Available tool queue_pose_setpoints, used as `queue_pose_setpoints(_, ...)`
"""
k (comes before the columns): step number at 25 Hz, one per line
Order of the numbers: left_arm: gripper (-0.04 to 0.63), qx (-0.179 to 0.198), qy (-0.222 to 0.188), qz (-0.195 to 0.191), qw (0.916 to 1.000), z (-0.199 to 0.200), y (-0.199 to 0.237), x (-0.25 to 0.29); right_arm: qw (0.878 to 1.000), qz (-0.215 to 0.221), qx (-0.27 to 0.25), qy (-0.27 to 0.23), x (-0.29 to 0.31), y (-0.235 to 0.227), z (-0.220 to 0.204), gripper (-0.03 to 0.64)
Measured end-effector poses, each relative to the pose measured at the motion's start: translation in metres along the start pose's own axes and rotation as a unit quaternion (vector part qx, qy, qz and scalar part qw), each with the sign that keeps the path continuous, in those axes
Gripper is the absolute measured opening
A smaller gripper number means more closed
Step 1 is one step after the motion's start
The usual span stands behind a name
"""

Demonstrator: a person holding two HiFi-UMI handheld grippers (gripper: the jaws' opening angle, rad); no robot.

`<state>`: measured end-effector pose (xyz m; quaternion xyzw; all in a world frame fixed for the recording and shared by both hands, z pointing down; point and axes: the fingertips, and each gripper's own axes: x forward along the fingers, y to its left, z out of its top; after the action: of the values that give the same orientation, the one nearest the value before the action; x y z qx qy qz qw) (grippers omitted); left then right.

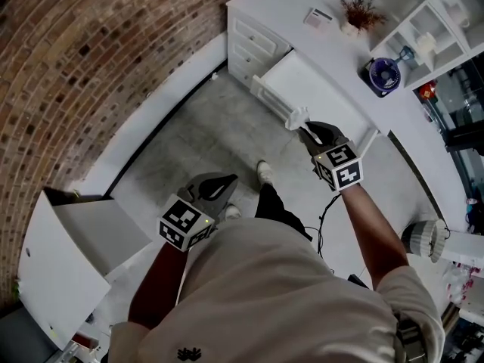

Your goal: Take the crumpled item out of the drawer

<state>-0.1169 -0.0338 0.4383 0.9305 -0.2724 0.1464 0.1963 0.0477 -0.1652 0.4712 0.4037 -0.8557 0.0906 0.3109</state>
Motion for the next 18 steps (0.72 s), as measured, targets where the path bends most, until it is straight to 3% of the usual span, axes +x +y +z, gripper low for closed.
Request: queue_pose_setpoints(18,0.006,0.013,-0.004,-0.004,0.9999,-0.004,-0.02,-0.004,0.999,0.024,-0.003,-0.032,-0.042,0.041,0.016,0.08)
